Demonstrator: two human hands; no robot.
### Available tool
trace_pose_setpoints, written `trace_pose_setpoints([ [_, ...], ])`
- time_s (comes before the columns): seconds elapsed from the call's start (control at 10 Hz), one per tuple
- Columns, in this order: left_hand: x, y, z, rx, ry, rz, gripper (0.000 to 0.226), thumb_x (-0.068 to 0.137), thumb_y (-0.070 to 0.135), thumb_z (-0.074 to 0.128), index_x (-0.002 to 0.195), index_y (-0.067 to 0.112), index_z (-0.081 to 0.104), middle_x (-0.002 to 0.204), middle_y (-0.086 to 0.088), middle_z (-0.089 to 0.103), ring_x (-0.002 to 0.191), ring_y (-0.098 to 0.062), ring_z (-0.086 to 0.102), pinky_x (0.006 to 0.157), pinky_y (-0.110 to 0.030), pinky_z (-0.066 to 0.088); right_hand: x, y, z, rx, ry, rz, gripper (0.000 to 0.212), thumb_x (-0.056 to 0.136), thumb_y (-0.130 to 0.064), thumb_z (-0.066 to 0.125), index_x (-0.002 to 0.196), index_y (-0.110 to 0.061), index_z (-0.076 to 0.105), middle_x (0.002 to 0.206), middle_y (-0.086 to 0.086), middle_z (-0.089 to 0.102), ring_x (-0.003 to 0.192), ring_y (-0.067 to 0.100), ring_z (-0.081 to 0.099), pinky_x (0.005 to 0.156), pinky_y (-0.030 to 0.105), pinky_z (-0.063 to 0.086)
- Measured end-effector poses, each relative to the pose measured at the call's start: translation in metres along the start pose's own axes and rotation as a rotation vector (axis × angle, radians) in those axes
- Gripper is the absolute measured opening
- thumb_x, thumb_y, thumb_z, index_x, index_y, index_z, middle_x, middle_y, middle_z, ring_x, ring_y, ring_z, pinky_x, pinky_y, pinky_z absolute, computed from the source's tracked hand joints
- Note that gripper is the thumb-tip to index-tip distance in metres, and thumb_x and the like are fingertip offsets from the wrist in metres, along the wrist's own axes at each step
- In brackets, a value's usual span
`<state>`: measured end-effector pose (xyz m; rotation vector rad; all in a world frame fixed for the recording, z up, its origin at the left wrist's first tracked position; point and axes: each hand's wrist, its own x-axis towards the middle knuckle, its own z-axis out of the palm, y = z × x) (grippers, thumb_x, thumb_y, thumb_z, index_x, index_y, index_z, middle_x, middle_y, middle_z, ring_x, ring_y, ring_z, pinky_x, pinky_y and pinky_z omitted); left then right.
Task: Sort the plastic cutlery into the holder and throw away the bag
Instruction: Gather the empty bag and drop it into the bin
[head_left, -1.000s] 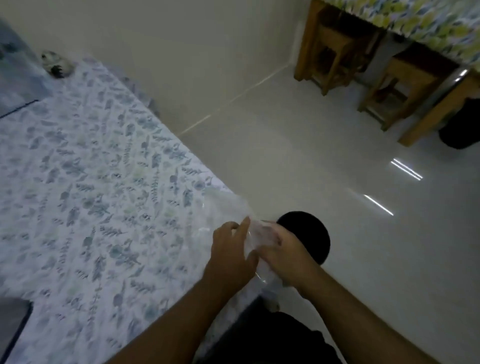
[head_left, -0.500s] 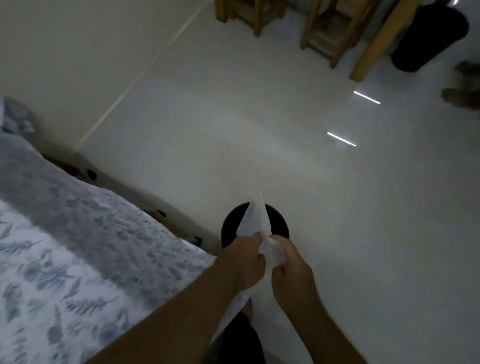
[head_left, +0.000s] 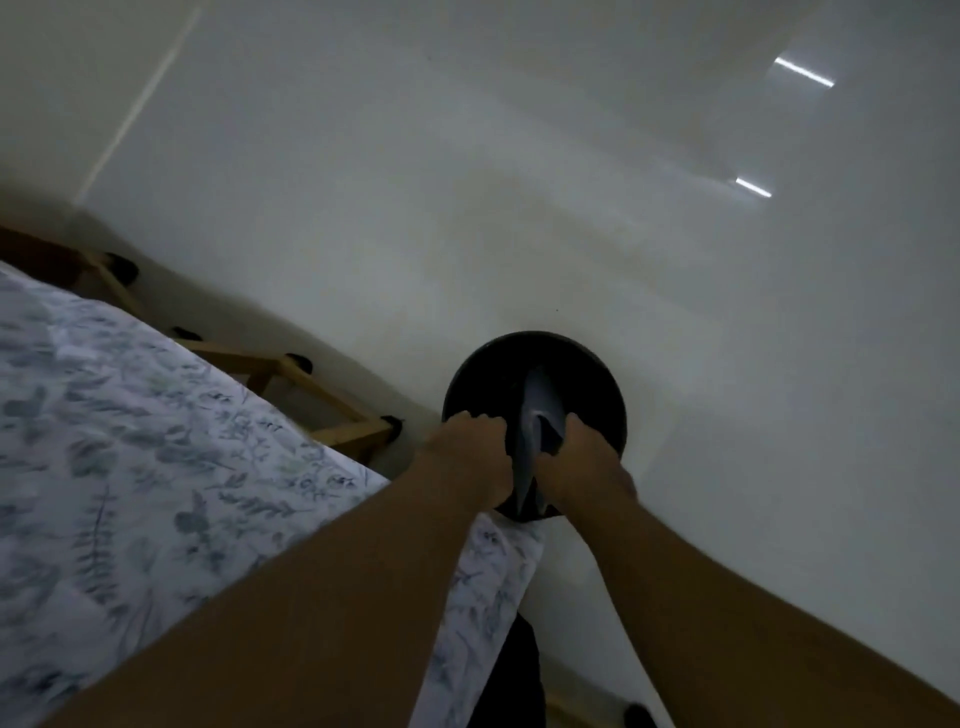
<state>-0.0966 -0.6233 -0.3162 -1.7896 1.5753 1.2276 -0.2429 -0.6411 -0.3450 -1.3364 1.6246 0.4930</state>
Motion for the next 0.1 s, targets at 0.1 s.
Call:
trace_pose_setpoints([
  [0.1,-0.0290,-0.0012,-0.0158,-0.010,0.066,0.025,0.055,0.106,0.035,0.037,0.154,0.010,0.026,0.159,-0.010,0.030,0.146,-0.030,0.027,0.118,-0.042,0.029,-0.0259,-0.0148,-0.0075,-0.158,0.049,-0.084,0.059,0.098,-0.035,0.046,0.154,-0.021,0.032,0.154,0.009,0.047,0.139,0.031,0.045,0.114,0.053,0.037],
])
